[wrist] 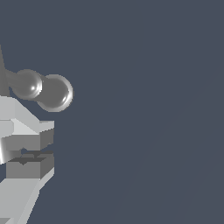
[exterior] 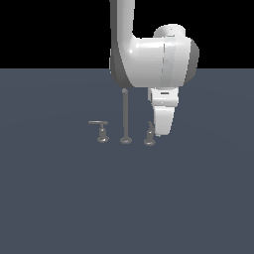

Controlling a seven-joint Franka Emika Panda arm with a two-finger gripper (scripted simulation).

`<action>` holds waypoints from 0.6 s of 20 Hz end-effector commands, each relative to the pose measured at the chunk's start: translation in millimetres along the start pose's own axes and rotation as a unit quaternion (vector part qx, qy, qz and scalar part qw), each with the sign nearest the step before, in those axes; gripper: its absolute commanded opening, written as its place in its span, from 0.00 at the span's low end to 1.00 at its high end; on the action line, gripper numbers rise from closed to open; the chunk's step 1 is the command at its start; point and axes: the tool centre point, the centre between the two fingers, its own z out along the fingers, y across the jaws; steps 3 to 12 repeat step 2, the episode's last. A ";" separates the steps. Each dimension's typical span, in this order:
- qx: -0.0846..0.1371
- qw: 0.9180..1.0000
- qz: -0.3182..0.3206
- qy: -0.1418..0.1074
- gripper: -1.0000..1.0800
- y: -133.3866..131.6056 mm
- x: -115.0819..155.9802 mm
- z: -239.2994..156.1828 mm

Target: Turn on the faucet by rotating a designated handle.

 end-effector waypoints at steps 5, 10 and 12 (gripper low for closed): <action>0.000 1.000 -0.029 -0.007 0.00 -1.0 -50.7 -1.1; 0.000 1.000 -0.029 -0.007 0.00 -1.0 -50.7 -1.1; 0.000 1.000 -0.029 -0.007 0.00 -1.0 -50.7 -1.1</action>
